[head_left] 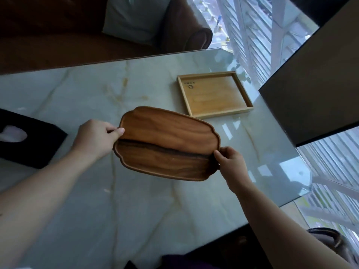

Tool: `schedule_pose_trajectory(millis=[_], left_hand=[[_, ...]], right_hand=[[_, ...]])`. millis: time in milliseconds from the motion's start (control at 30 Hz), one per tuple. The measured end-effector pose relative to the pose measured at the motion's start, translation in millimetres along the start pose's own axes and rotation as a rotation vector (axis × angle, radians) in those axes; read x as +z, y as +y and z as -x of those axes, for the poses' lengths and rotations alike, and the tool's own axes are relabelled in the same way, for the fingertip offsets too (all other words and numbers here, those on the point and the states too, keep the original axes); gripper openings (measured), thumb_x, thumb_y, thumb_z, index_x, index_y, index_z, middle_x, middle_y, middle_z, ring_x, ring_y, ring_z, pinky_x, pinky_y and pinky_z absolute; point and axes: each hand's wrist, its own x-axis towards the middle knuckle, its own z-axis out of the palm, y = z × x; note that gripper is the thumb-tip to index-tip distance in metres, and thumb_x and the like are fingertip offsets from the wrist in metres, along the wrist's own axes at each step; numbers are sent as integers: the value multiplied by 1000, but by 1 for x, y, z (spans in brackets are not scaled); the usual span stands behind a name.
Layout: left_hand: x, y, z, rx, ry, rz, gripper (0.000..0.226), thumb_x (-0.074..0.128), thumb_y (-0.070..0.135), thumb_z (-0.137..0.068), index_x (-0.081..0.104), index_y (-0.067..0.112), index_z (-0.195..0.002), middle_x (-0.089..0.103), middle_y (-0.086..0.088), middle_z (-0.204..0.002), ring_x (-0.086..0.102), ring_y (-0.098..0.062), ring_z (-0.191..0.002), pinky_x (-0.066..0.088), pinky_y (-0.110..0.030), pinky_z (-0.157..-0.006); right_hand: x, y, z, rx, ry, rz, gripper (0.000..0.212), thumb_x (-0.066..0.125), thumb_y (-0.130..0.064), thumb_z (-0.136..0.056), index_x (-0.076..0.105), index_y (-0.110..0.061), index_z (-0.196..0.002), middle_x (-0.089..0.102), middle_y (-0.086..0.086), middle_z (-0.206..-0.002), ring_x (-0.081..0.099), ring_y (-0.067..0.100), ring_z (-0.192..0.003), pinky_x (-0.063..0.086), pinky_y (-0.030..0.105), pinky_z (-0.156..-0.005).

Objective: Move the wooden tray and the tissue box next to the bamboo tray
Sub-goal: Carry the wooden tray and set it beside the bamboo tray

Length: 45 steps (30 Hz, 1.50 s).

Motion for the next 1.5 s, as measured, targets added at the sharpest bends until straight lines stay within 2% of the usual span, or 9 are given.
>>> schedule_pose_trajectory(millis=[167,300,500,733,1033,1167,1300,1367,1500], left_hand=[[54,52,2,-68,-13,68,23,66,25,-85,77,5,-83,75,-21,-83,68,-35,-81,37,-30,-64],[99,85,-1,-191,-96,177,21,66,26,-84,77,8,-82,75,-14,-77,65,-28,-74,37,-28,-64],[148,116,0,-319,-173,270,18,70,26,-82,77,10,-77,69,-5,-63,65,-24,-67,42,-27,-60],[185,129,-3,-351,-259,271,19,71,25,-80,77,9,-71,72,-17,-63,70,-33,-65,58,-40,-70],[203,141,-5,-394,-300,277,19,71,26,-80,76,10,-70,74,-15,-68,71,-31,-67,58,-45,-75],[205,142,-5,-387,-306,253,20,71,25,-80,77,8,-72,75,-16,-71,71,-32,-68,58,-44,-77],[201,144,-5,-361,-333,214,22,70,27,-81,75,10,-68,73,-15,-65,70,-32,-64,58,-43,-73],[194,148,-5,-299,-382,145,25,67,31,-83,74,11,-69,73,-13,-67,70,-30,-66,57,-39,-73],[171,148,-7,-70,-350,-35,38,58,46,-82,70,13,-97,73,-10,-96,66,-30,-92,53,-38,-80]], right_hand=[[-60,14,-52,-37,-26,99,12,60,-15,-94,66,-10,-86,70,8,-80,63,20,-71,50,35,-65],[-102,26,-95,-49,-17,150,8,62,-15,-94,67,-12,-90,69,3,-79,63,16,-70,46,27,-60],[-144,38,-138,-48,-56,208,15,62,-17,-94,70,-8,-104,72,6,-90,68,22,-85,52,35,-73],[-163,48,-173,-62,-69,305,20,61,-19,-94,71,-7,-108,74,10,-97,69,26,-90,58,48,-82],[-175,58,-182,-38,-81,378,22,60,-16,-95,70,-5,-111,74,12,-102,68,28,-96,56,49,-87],[-174,54,-182,-83,-90,487,24,57,-17,-95,71,-4,-110,75,15,-102,68,32,-94,56,52,-86],[-174,48,-184,-100,-124,647,25,56,-19,-95,71,-4,-108,73,18,-102,66,33,-93,55,45,-83],[-173,40,-184,-106,-146,780,34,56,-28,-95,66,-5,-117,69,18,-112,63,32,-101,52,44,-87],[-160,9,-173,-196,-174,900,74,57,-46,-92,28,-12,-151,43,15,-147,43,34,-134,40,49,-108]])
